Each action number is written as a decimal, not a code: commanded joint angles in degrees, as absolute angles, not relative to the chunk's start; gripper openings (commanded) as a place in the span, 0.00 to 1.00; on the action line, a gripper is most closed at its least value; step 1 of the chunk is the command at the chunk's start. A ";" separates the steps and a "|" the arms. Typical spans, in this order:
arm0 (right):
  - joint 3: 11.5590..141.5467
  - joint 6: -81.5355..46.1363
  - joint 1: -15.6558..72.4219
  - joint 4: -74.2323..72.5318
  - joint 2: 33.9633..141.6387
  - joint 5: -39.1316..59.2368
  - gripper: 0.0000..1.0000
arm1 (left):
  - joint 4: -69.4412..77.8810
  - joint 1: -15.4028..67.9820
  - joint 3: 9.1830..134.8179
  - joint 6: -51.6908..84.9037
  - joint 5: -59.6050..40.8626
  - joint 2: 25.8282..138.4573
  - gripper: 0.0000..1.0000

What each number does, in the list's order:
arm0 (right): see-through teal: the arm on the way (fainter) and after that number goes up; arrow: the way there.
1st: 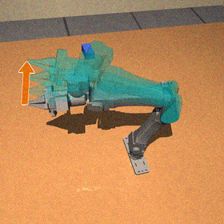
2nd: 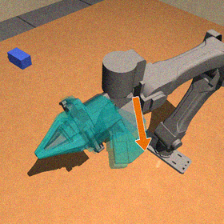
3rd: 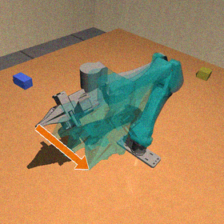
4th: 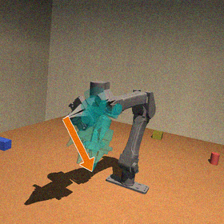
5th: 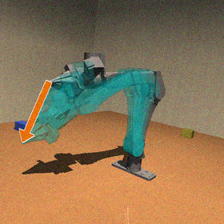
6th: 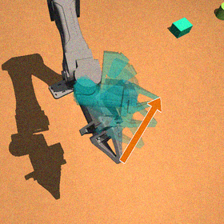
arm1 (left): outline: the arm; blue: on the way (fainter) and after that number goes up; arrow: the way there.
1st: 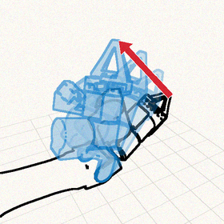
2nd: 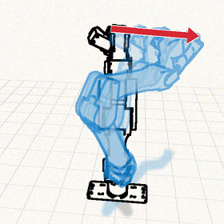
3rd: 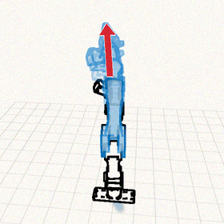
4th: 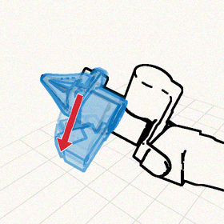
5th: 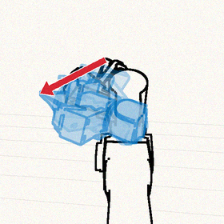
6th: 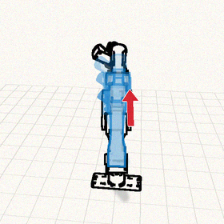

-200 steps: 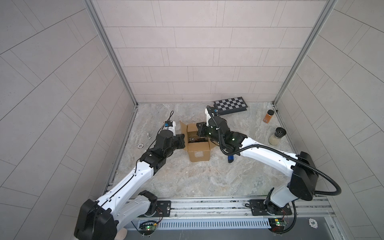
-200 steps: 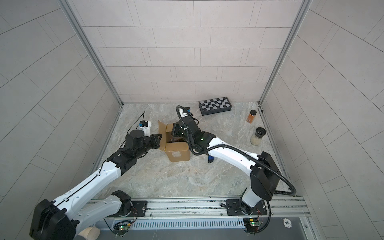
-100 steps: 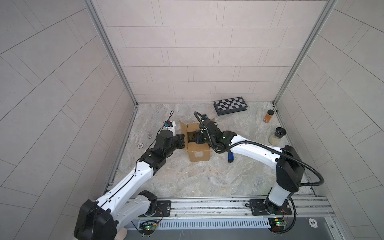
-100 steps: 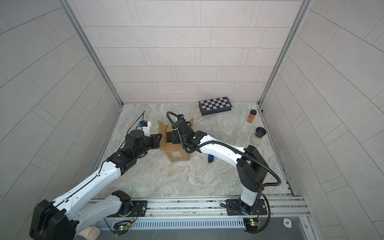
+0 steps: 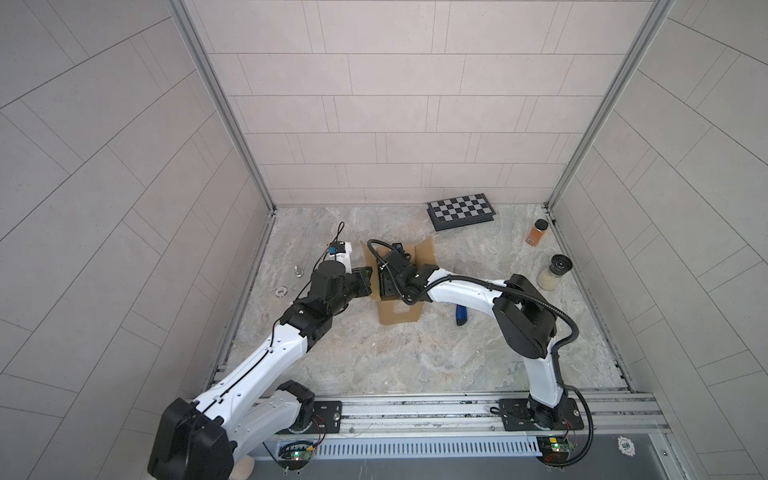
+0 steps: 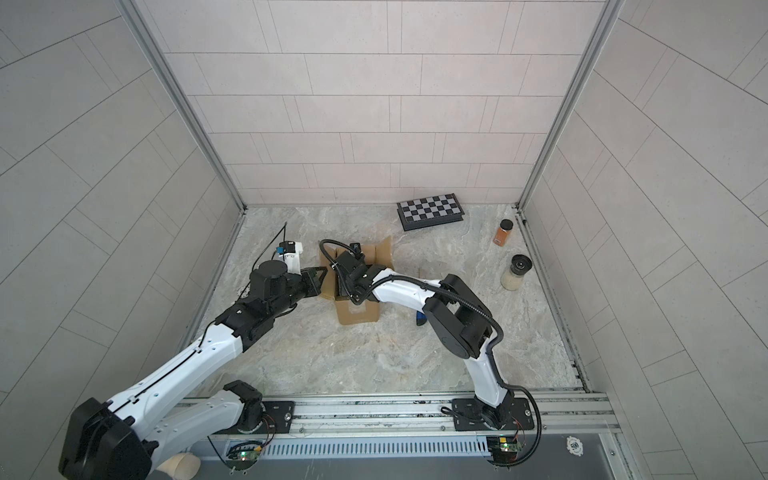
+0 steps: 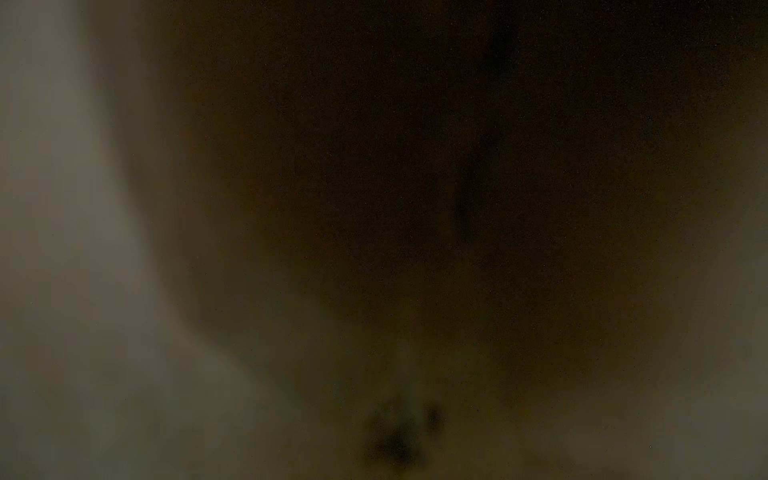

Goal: Unpack the express box

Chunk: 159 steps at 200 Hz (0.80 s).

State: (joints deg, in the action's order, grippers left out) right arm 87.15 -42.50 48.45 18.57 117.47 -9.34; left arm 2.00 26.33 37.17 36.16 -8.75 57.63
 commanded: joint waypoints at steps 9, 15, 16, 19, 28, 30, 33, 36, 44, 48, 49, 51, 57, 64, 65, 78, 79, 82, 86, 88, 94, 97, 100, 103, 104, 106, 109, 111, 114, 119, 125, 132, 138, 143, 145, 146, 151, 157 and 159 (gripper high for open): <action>88.81 -47.79 48.12 24.71 122.23 -10.50 0.71 | 8.41 26.54 36.63 37.05 -10.52 56.47 0.00; 88.98 -48.33 47.92 24.74 122.87 -10.03 0.71 | 8.46 26.55 36.59 37.01 -10.50 56.43 0.00; 89.01 -48.47 47.91 24.76 123.00 -9.94 0.71 | 8.49 26.55 36.62 37.05 -10.52 56.43 0.00; 89.10 -48.67 47.87 24.77 123.30 -9.67 0.71 | 8.46 26.53 36.54 37.04 -10.51 56.35 0.00; 89.37 -49.48 47.60 24.78 124.27 -8.96 0.72 | 8.44 26.55 36.51 37.02 -10.54 56.23 0.00; 89.45 -49.61 47.56 24.78 124.45 -8.85 0.71 | 8.44 26.54 36.46 37.03 -10.55 56.13 0.00; 89.54 -49.94 47.48 24.74 124.71 -8.61 0.72 | 8.44 26.54 36.40 37.01 -10.55 56.08 0.00; 89.60 -50.25 47.46 24.78 125.00 -8.40 0.71 | 8.44 26.62 36.32 37.00 -10.55 56.00 0.00; 89.78 -50.69 47.33 24.55 125.45 -7.82 0.71 | 8.44 26.54 36.29 37.14 -10.55 55.79 0.00; 89.87 -50.82 47.29 24.53 125.65 -7.66 0.71 | 8.44 26.61 36.23 37.14 -10.55 55.76 0.00; 89.89 -50.85 47.29 24.53 125.71 -7.61 0.70 | 8.44 26.58 36.22 37.16 -10.55 55.74 0.00; 89.91 -50.95 47.29 24.50 125.80 -7.53 0.70 | 8.44 26.55 36.15 37.19 -10.55 55.68 0.00; 90.00 -50.98 47.29 24.19 126.01 -7.07 0.66 | 8.43 26.55 36.08 37.27 -10.67 55.59 0.00; 89.99 -50.98 47.29 23.67 126.02 -6.53 0.60 | 8.44 26.57 35.99 37.35 -10.62 55.43 0.00; 90.00 -50.98 47.29 23.61 126.03 -6.43 0.59 | 8.44 26.60 36.01 37.35 -10.63 55.40 0.00; 89.83 -50.93 47.20 22.31 125.58 -4.97 0.34 | 8.44 26.61 35.70 37.64 -10.46 55.10 0.00; 89.83 -50.91 47.20 22.23 125.54 -4.86 0.32 | 8.44 26.58 35.73 37.63 -10.46 55.06 0.00; 89.71 -50.78 47.14 21.81 125.31 -4.44 0.27 | 8.39 26.62 35.69 37.63 -10.39 54.98 0.00; 89.59 -50.63 47.11 21.29 124.90 -3.86 0.20 | 8.24 26.55 35.61 37.64 -10.31 54.89 0.00; 89.57 -50.58 47.11 20.99 124.68 -3.58 0.17 | 8.21 26.54 35.66 37.62 -10.22 54.92 0.00; 89.40 -50.25 47.03 20.08 123.88 -2.90 0.08 | 7.94 26.54 35.62 37.70 -9.91 54.74 0.00; 89.32 -50.05 47.02 19.71 123.33 -2.64 0.05 | 7.79 26.62 35.60 37.68 -9.74 54.68 0.00; 89.29 -49.83 47.02 19.38 122.77 -2.42 0.02 | 7.55 26.60 35.64 37.65 -9.56 54.59 0.00; 89.30 -49.54 47.02 19.08 122.25 -2.24 0.00 | 7.36 26.59 35.69 37.66 -9.40 54.54 0.00; 89.30 -49.47 47.02 18.90 122.04 -2.17 0.00 | 7.33 26.57 35.73 37.64 -9.36 54.51 0.00; 89.30 -49.32 47.02 18.66 121.65 -2.08 0.00 | 7.11 26.57 35.72 37.67 -9.15 54.50 0.00; 89.25 -49.08 47.02 18.30 121.04 -1.91 0.00 | 6.73 26.55 35.81 37.65 -8.88 54.49 0.00; 89.26 -48.94 47.04 18.11 120.48 -1.86 0.00 | 6.52 26.54 35.85 37.62 -8.66 54.45 0.00; 89.22 -48.71 47.02 17.77 119.73 -1.70 0.00 | 6.06 26.54 35.93 37.62 -8.29 54.48 0.00; 89.13 -48.34 47.05 17.32 118.48 -1.47 0.00 | 5.23 26.54 36.15 37.53 -7.66 54.41 0.00; 89.21 -47.79 47.00 16.63 116.92 -1.26 0.00 | 4.34 26.54 36.36 37.37 -6.90 54.37 0.00; 89.27 -47.18 47.07 16.07 115.04 -1.02 0.00 | 3.16 26.55 36.51 37.27 -5.86 54.27 0.00; 89.33 -46.75 47.00 15.56 113.38 -0.69 0.00 | 1.97 26.55 36.82 37.33 -4.82 54.24 0.00; 89.46 -46.18 47.02 15.02 112.10 -0.38 0.00 | 1.06 26.56 37.03 37.27 -3.95 54.25 0.00; 89.47 -45.93 47.07 14.72 111.59 -0.27 0.00 | 0.73 26.55 37.14 37.27 -3.65 54.23 0.00; 89.47 -45.77 47.04 14.61 111.34 -0.27 0.00 | 0.54 26.59 37.16 37.27 -3.54 54.23 0.00; 89.56 -45.27 47.11 14.11 110.18 -0.10 0.00 | -0.15 26.59 37.42 37.25 -2.91 54.31 0.00; 89.56 -44.60 47.11 13.38 108.93 0.19 0.00 | -1.07 26.55 37.73 37.24 -2.21 54.39 0.00; 89.56 -44.40 47.11 13.19 108.42 0.29 0.00 | -1.34 26.55 37.84 37.22 -2.05 54.47 0.00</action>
State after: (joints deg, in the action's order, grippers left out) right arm 89.21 -45.63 47.44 15.44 116.29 -2.28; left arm 1.56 26.24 35.79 38.06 -5.48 55.48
